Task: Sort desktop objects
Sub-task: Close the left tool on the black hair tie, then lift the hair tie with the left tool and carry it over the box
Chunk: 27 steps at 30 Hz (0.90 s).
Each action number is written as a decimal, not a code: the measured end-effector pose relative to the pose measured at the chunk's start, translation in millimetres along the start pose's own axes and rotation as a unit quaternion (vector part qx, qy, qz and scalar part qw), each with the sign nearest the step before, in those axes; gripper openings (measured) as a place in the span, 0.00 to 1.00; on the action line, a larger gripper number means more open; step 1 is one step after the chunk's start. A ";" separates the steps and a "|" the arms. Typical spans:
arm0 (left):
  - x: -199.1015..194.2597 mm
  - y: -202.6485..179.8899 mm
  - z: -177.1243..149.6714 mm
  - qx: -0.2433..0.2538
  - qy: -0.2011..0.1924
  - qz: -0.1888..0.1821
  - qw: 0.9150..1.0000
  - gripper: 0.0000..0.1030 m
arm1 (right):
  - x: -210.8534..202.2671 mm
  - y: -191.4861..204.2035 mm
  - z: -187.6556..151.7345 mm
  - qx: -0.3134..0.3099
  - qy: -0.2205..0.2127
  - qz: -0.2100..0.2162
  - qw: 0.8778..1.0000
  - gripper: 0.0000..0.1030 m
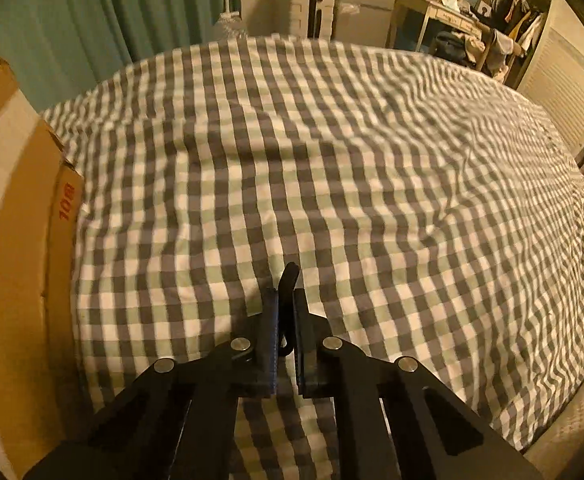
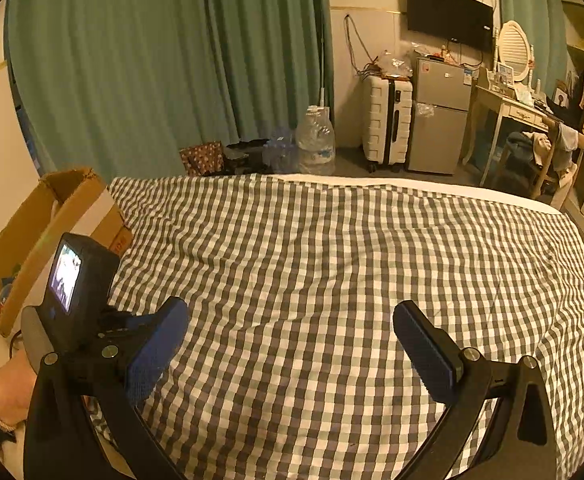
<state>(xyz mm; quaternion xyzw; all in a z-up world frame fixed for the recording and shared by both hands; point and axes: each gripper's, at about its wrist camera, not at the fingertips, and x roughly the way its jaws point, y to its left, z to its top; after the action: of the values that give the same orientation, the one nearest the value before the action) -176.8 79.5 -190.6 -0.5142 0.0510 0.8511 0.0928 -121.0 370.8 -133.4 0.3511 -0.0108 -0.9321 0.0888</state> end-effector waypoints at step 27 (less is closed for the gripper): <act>-266.5 32.3 10.2 -0.025 -0.269 0.009 0.963 0.06 | -142.7 58.3 53.5 0.021 -0.223 -0.041 0.974 0.99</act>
<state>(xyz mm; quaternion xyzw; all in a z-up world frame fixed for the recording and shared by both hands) -71.4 21.7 49.7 -0.2683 0.0078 0.9598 0.0823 -41.7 335.8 4.8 0.1368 -0.0356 -0.9892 0.0385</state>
